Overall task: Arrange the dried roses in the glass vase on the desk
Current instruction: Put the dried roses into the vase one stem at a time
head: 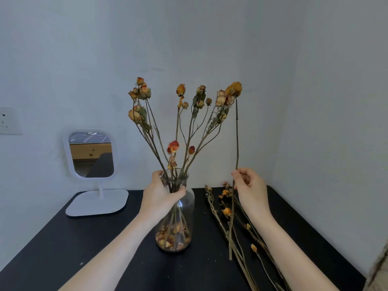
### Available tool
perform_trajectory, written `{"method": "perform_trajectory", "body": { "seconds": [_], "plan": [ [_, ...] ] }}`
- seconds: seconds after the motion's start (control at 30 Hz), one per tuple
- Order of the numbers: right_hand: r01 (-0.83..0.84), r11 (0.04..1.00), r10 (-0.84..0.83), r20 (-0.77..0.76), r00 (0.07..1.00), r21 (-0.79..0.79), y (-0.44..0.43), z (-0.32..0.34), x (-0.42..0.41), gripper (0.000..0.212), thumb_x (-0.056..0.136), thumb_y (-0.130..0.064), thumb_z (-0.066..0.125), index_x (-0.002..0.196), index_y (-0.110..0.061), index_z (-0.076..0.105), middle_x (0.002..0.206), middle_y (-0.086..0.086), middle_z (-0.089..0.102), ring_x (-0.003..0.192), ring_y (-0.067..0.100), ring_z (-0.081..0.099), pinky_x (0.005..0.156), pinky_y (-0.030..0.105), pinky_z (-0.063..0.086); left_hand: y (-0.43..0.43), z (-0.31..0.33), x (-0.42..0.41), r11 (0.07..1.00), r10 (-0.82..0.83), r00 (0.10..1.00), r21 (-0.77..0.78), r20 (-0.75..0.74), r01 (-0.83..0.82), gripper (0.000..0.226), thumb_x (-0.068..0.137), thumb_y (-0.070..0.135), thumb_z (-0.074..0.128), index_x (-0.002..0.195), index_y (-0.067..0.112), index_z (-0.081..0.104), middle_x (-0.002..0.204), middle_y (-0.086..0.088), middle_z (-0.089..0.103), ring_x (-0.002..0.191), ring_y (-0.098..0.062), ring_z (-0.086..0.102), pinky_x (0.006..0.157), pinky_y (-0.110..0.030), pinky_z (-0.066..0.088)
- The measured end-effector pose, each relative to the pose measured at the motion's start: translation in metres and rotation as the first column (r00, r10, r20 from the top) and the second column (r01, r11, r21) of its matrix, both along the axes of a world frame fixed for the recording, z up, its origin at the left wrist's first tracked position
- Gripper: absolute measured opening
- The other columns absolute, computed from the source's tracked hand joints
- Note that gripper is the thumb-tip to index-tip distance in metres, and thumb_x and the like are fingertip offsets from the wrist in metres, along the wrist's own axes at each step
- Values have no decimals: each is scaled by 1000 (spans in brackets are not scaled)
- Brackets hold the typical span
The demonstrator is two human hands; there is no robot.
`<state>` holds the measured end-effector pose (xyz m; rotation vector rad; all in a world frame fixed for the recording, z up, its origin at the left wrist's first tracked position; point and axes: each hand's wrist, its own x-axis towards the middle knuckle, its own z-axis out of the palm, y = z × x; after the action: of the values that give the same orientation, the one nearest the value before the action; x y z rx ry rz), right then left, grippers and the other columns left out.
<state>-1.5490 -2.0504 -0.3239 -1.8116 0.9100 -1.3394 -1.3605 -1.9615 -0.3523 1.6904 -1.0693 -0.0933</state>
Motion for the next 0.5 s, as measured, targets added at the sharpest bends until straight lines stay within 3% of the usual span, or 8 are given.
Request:
{"method": "perform_trajectory", "body": {
  "seconds": [0.17, 0.23, 0.33, 0.5],
  "plan": [
    [-8, 1000, 8, 8, 1000, 4, 3, 0, 2, 8, 93, -25, 50, 97, -22, 56, 82, 1, 61, 73, 8, 56, 61, 13, 40, -1, -1, 8, 996, -94, 989, -4, -116, 94, 57, 72, 38, 76, 113, 26, 38, 97, 22, 50, 100, -4, 48, 84, -22, 37],
    [-12, 1000, 12, 23, 1000, -8, 4, 2, 3, 8, 93, -26, 50, 97, -23, 56, 80, 0, 61, 71, 6, 57, 59, 12, 41, -1, -2, 7, 998, -52, 995, -48, -90, 48, 60, 67, 41, 79, 111, 26, 40, 102, 18, 50, 98, -4, 48, 82, -19, 38],
    [-14, 999, 15, 49, 999, -33, 3, 10, 6, 5, 93, -29, 48, 94, -28, 53, 78, -4, 58, 69, 4, 55, 57, 12, 41, 0, -3, 5, 995, 20, 1000, -97, -14, -21, 58, 64, 43, 80, 104, 31, 39, 91, 22, 49, 89, 1, 48, 68, -9, 34],
    [-7, 997, 21, 202, 979, -72, -2, 48, 11, 16, 96, -22, 43, 83, -28, 51, 70, -3, 51, 63, 8, 48, 60, 21, 38, 1, -1, 14, 998, 36, 998, -58, 60, -32, 59, 65, 46, 78, 107, 29, 40, 86, 25, 49, 82, 3, 47, 66, -12, 36]
  ]
}}
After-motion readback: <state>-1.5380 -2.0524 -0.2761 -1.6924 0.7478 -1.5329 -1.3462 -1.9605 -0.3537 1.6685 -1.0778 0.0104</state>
